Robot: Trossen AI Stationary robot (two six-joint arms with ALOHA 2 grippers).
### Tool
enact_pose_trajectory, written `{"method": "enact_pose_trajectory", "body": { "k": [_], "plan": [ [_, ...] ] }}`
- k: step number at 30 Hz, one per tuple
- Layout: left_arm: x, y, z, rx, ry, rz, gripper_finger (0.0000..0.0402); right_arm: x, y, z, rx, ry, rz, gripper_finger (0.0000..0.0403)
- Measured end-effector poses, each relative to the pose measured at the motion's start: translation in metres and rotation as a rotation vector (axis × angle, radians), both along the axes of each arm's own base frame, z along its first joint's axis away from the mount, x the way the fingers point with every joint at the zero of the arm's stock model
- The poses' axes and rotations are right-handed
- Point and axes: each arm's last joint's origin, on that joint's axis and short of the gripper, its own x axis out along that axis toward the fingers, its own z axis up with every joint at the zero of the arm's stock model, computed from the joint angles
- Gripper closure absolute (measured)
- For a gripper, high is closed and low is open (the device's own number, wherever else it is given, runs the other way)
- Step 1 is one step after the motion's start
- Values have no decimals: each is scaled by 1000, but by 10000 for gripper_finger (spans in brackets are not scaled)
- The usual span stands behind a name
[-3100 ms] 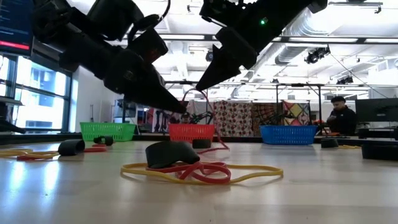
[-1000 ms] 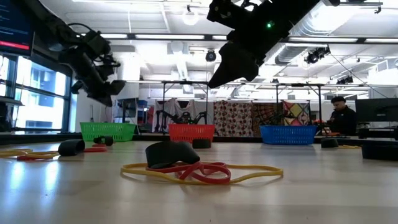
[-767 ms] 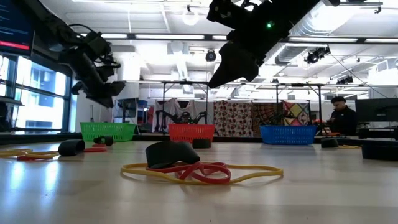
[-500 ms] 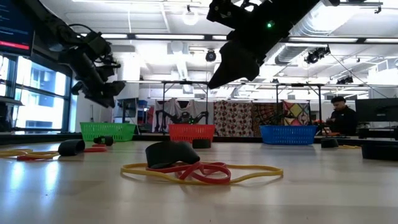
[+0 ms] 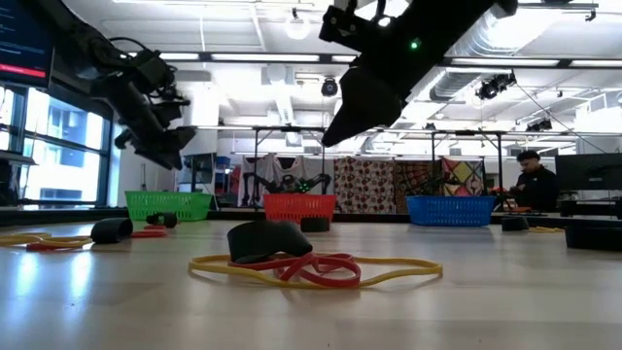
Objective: Sort rubber bands into baskets
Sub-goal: Put the black rubber band into the red bin
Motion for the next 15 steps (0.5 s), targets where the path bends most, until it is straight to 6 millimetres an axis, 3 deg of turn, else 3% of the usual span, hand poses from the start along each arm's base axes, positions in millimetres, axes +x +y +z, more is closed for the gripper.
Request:
{"method": "enact_pose_trajectory", "body": {
  "k": [11,15],
  "plan": [
    [32,-38,25,174,-97,-250,390,7,-24,0,75,-2,-12,403],
    [39,-61,24,272,-223,-379,397,10,-30,-4,93,-98,4,403]
  ]
}}
